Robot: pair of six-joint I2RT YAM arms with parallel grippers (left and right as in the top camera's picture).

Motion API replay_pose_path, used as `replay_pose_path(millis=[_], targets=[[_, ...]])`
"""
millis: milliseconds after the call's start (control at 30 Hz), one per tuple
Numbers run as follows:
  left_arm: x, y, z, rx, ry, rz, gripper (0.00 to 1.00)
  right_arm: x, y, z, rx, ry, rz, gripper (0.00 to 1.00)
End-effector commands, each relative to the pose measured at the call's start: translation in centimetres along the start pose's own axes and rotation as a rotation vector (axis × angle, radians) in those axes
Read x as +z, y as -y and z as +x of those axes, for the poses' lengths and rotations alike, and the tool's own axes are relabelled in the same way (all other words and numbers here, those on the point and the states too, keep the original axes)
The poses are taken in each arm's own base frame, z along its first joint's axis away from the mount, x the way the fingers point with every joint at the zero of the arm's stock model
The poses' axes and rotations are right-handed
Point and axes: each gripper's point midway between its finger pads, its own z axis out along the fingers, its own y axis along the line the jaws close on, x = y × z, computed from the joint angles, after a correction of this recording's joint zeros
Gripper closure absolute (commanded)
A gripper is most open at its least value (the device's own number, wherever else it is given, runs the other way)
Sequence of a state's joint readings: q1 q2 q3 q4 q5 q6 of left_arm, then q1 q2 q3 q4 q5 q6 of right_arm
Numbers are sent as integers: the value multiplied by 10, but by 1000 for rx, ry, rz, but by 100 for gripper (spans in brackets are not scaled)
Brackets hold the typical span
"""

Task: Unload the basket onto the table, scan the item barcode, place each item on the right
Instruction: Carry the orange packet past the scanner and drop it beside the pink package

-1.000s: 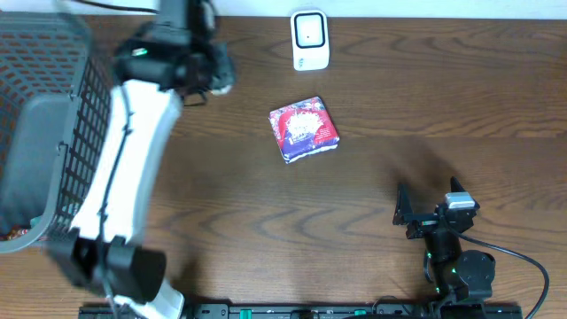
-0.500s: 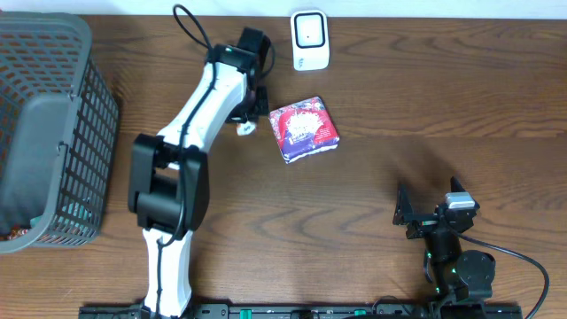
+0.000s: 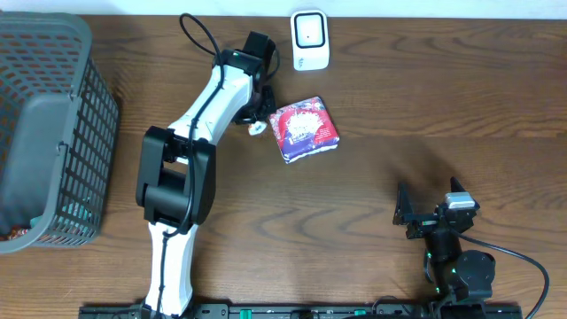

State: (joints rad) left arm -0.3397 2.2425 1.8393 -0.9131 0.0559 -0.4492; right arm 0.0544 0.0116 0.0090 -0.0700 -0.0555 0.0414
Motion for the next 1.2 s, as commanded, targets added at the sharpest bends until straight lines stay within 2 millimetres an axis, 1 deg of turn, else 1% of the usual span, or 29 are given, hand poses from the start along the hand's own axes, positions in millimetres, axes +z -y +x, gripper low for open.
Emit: replay_pose_path(millis=[0, 133, 200, 400, 533, 700, 833, 900, 967, 1033, 1133, 1167], targets=[[5, 13, 12, 17, -25, 13, 92, 0, 0, 0, 10, 1, -1, 1], [4, 26, 19, 47, -24, 20, 93, 0, 0, 0, 10, 1, -1, 1], [4, 38, 20, 85, -7, 34, 93, 0, 0, 0, 10, 1, -1, 1], [2, 63, 5, 206, 88, 93, 92, 0, 0, 0, 10, 1, -1, 1], [1, 71, -4, 253, 134, 115, 93, 0, 0, 0, 10, 1, -1, 1], [-1, 71, -6, 275, 141, 115, 93, 0, 0, 0, 10, 1, -1, 1], [-12, 67, -4, 273, 139, 101, 93, 0, 0, 0, 10, 1, -1, 1], [-17, 60, -2, 272, 140, 71, 92, 0, 0, 0, 10, 1, -1, 1], [-18, 51, 1, 269, 125, 28, 92, 0, 0, 0, 10, 1, -1, 1], [-15, 42, 11, 259, 80, -6, 92, 0, 0, 0, 10, 1, -1, 1], [-11, 36, 20, 240, 42, -25, 93, 0, 0, 0, 10, 1, -1, 1], [-10, 36, 21, 241, 40, -27, 91, 0, 0, 0, 10, 1, -1, 1]])
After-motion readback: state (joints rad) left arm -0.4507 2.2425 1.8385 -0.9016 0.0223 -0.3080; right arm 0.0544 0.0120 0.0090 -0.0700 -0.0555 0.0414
